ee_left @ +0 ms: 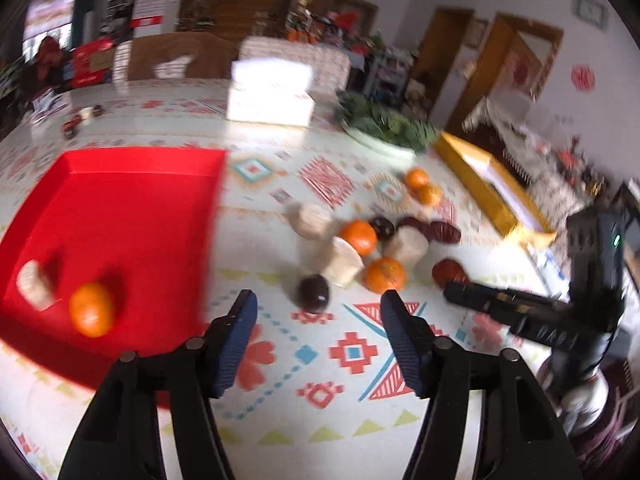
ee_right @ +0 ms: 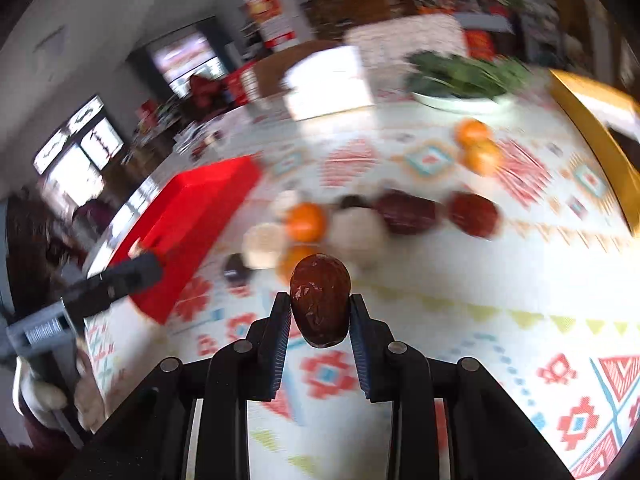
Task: Organize fruits
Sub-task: 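Grasp a pale cylindrical chunk with left tool while right tool holds the date, then release the chunk into the red tray with left tool while right tool drops the date there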
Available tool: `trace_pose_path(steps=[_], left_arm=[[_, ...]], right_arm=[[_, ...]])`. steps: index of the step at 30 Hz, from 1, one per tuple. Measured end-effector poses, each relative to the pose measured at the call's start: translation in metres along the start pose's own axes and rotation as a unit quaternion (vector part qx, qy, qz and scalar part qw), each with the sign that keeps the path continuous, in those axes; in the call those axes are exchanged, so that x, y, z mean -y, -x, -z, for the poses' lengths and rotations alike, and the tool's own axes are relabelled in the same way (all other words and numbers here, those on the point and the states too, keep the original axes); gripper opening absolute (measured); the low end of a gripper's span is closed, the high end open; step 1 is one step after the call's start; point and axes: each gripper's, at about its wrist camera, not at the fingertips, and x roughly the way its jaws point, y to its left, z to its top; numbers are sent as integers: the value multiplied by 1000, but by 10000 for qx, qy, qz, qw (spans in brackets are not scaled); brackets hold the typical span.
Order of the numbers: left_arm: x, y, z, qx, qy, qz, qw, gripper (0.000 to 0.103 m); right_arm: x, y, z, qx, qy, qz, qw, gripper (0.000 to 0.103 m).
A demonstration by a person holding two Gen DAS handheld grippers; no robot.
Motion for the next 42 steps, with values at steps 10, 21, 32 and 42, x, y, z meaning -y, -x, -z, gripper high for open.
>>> trace_pose_path(steps=[10, 21, 32, 42], left_arm=[[26, -56, -16, -249, -900, -476, 9945, 62], [12, -56, -26, -343, -786, -278, 9959, 34], [19, -77, -24, -487, -832, -440, 9944, 31], [3, -40, -27, 6, -304, -174, 9994, 21]], right_arm=[[22, 6, 2, 104, -368, -355, 9986, 32], [26, 7, 3, 81, -433, -467, 9979, 32], [20, 5, 7, 11, -309, -370, 9988, 32], [17, 5, 6, 64, -256, -261, 9993, 32]])
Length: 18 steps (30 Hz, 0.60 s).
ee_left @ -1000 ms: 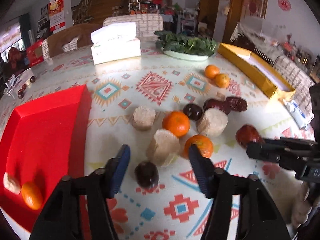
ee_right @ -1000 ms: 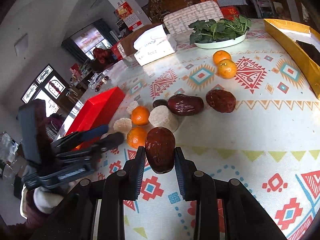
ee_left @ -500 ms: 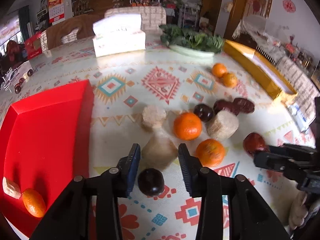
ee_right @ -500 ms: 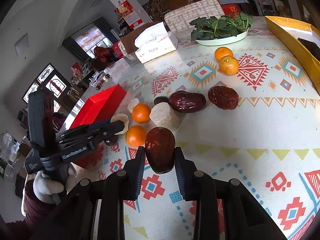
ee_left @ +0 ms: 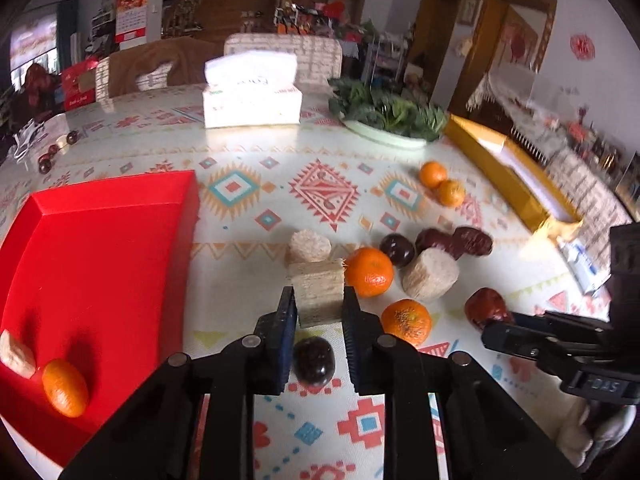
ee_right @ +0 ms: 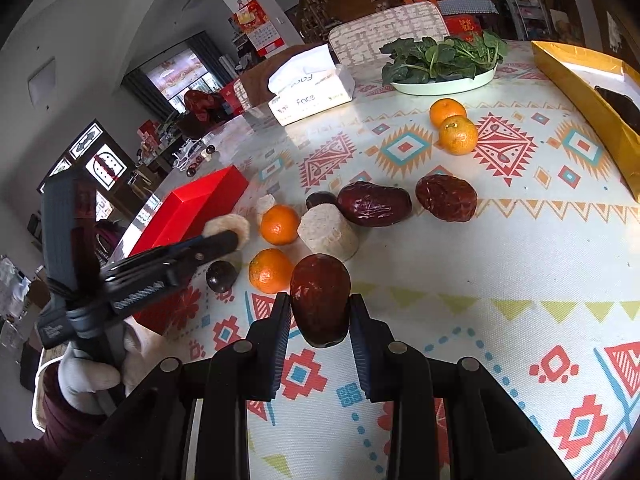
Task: Organize fruits
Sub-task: 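Release the chunk into the red tray with left tool while right tool drops the date there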
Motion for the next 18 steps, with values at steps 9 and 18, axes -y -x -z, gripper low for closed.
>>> trace_pose_path(steps=[9, 18], left_arm=[[-50, 67, 5, 561, 588, -19, 9967, 21], [-140, 95, 4, 644, 1014, -820, 9894, 21]], right_arm=[[-35, 15, -9, 120, 164, -147, 9997, 32], [-122, -17, -43, -59, 645, -646, 9958, 32]])
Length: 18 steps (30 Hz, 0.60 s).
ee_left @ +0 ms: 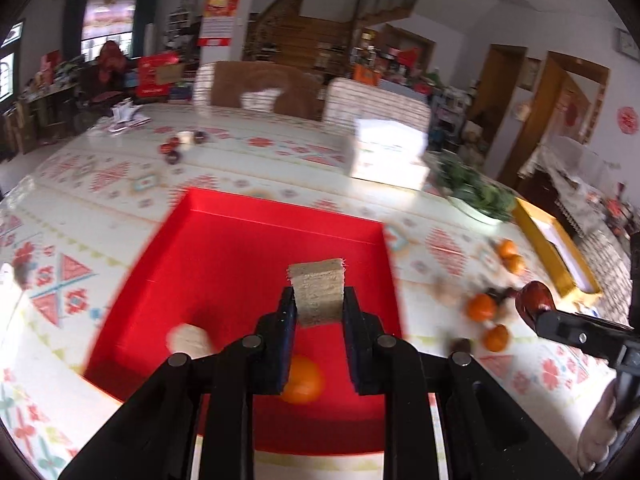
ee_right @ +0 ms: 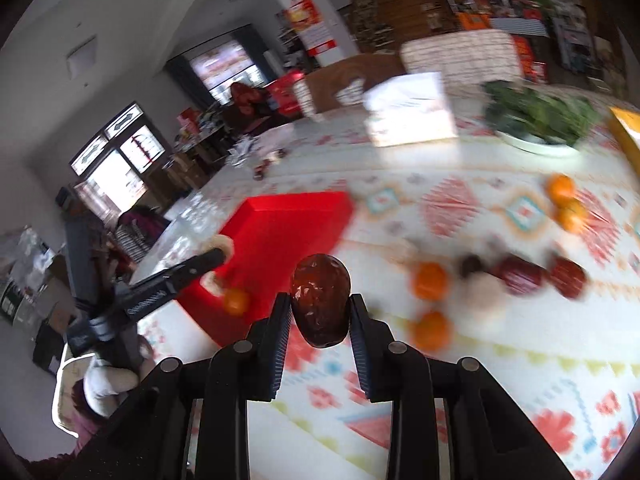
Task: Organize fruits
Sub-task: 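Release the chunk into the red tray with left tool while right tool drops the date there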
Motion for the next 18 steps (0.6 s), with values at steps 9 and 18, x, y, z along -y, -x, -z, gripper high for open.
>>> trace_pose_path(steps=[9, 18], left_arm=[[-61, -41, -6, -440, 641, -174, 9968, 21], [-73, -53, 0, -527, 869, -192, 9946, 22]], right_arm=[[-68, -123, -9, -898, 690, 182, 9934, 32], [-85, -160, 0, -1015, 1113, 507, 9873, 32]])
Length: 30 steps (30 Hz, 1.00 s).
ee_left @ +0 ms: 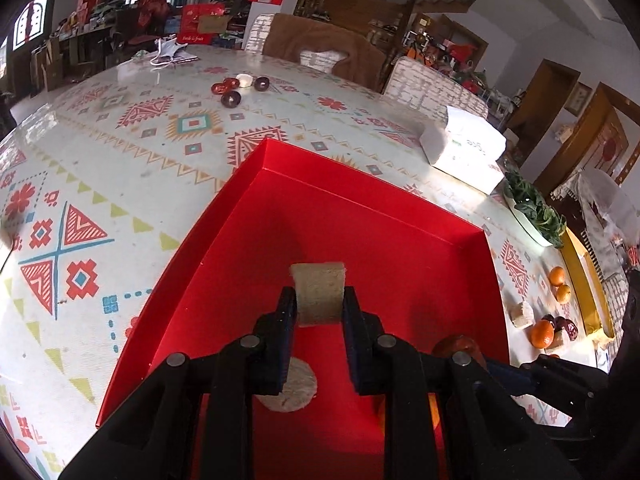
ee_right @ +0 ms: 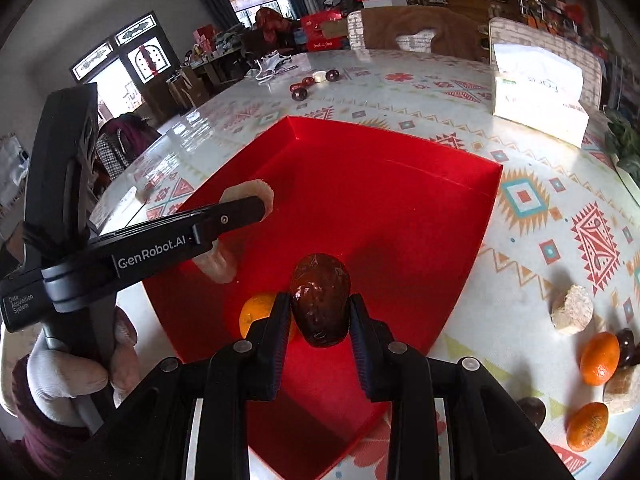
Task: Organize fruits
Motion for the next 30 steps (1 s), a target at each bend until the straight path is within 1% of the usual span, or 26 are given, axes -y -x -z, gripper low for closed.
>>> trace_pose_path(steps=[1, 3, 5, 9, 11, 13, 14, 17, 19, 21, 23, 26, 28, 30], left_arm=[[-1, 1, 0, 17, 21, -2, 10000, 22], [-2, 3, -1, 48, 76, 41, 10000, 35], [-1, 8, -1, 121, 88, -12, 9999, 42], [3, 20, -1, 234, 96, 9, 9997, 44], [7, 31, 1, 339, 88, 48, 9994, 45], [13, 42, 3, 445, 102, 111, 9989, 49], [18, 50, 5, 535, 126, 184, 9983, 52], [33, 69, 12, 731, 123, 416, 9964, 53], [46, 81, 19, 861, 81, 593, 9945, 53], [63, 94, 26, 982, -14, 793, 9920, 53], [81, 105, 34, 1038, -94, 1020, 9893, 53], [105, 124, 42, 1105, -210, 1362, 9843, 53], [118, 140, 45, 1221, -301, 1512, 9805, 53], [127, 160, 47, 1377, -382, 1687, 9753, 53]], right_arm=[[0, 0, 0, 19, 5, 13, 10000, 32], [1, 1, -1, 52, 29, 31, 10000, 32], [3, 3, 0, 93, 38, 59, 9999, 33], [4, 11, 1, 197, -53, -6, 9998, 38], [6, 20, 1, 298, -134, -70, 9994, 38], [8, 35, 4, 439, -212, -83, 9988, 38], [10, 44, 6, 527, -250, -89, 9983, 38], [20, 71, 20, 797, -397, -126, 9959, 38], [34, 92, 33, 995, -678, -288, 9923, 41], [59, 112, 51, 1025, -1214, -559, 9857, 42], [84, 129, 69, 1053, -1709, -718, 9770, 42], [114, 158, 95, 1139, -2123, -508, 9692, 42], [136, 189, 113, 1249, -2295, -187, 9651, 42], [149, 217, 126, 1362, -2390, 120, 9613, 42]])
